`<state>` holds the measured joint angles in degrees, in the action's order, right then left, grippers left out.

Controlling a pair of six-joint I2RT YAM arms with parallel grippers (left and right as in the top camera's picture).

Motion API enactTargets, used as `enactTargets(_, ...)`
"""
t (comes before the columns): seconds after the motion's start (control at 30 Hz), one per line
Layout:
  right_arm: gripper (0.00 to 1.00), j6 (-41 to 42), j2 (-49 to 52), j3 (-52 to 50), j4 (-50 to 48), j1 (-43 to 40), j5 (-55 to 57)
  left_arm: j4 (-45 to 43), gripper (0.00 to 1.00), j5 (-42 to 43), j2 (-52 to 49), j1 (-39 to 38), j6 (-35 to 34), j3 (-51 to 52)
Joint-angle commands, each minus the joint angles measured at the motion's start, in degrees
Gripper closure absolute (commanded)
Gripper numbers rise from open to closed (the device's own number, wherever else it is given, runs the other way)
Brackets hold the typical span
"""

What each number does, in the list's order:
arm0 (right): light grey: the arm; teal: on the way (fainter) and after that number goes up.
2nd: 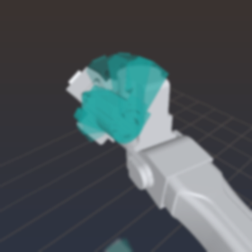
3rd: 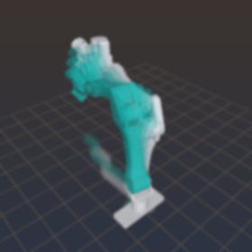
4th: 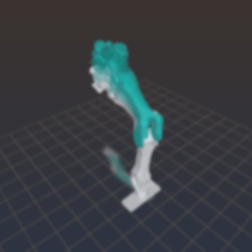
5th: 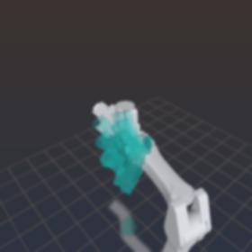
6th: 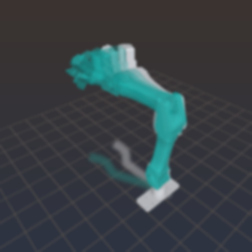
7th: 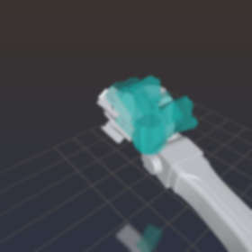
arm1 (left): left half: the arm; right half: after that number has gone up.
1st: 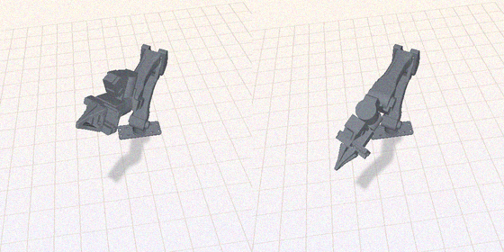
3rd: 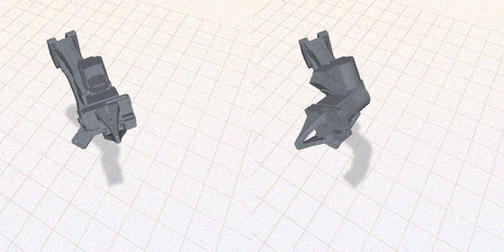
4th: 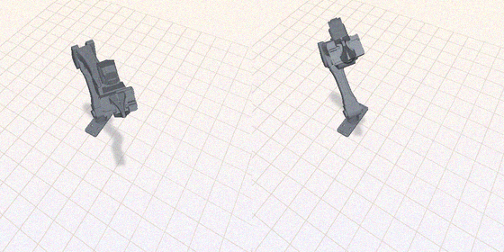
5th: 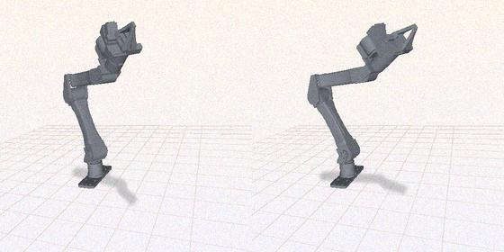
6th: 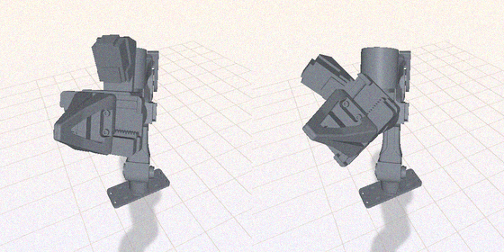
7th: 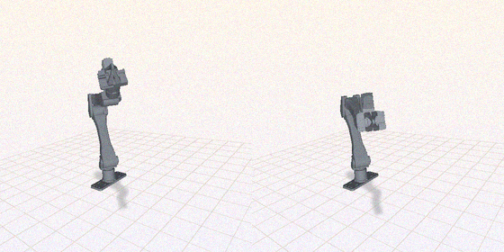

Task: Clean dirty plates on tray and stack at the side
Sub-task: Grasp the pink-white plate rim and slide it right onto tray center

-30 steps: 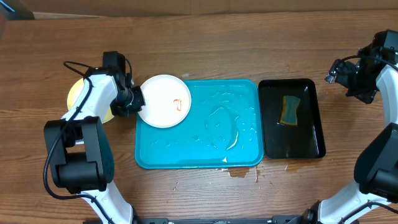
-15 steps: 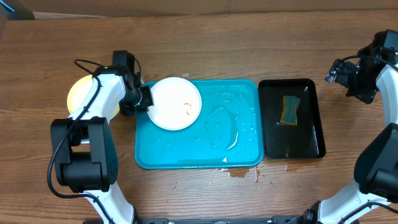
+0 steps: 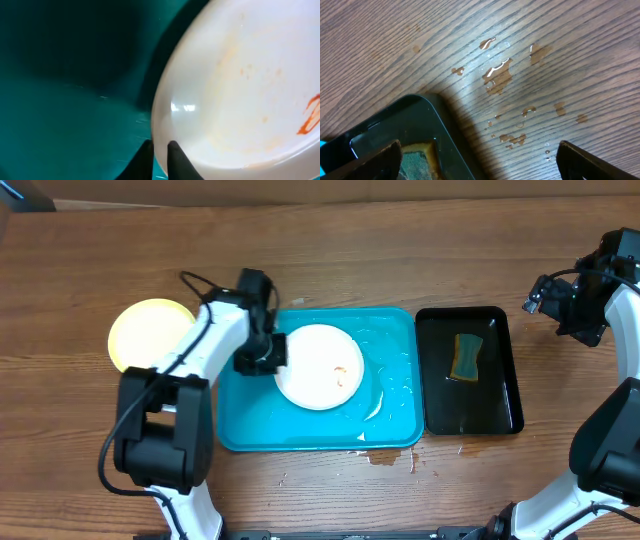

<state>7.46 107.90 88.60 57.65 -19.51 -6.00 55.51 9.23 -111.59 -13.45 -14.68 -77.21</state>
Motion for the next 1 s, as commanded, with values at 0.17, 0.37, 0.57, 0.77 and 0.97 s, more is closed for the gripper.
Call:
enactTargets(0.17, 0.0, 0.15, -0.31, 0.63, -0.35, -0.11, -0.04, -0.26, 0.37, -2.19, -0.48, -5.42, -0.09, -0.15)
enactTargets(0.37, 0.0, 0.15, -0.31, 0.63, -0.35, -0.13, -0.02, 2.49, 0.36, -6.23, -0.48, -4.72, 2.16, -4.33)
enactTargets(0.57, 0.0, 0.15, -0.31, 0.63, -0.33, -0.11, -0.04, 0.15, 0.46, -8.09, -0.48, -4.5, 2.64, -7.69)
enactTargets(0.77, 0.0, 0.15, -0.31, 0.63, -0.33, -0.11, -0.04, -4.76, 0.53, -8.55, -0.55, -5.66, 2.27, -3.1)
enactTargets(0.97, 0.0, 0.15, -0.31, 0.63, -0.35, -0.11, -0.04, -7.28, 0.51, -8.61, -0.55, -5.7, 1.25, 0.0)
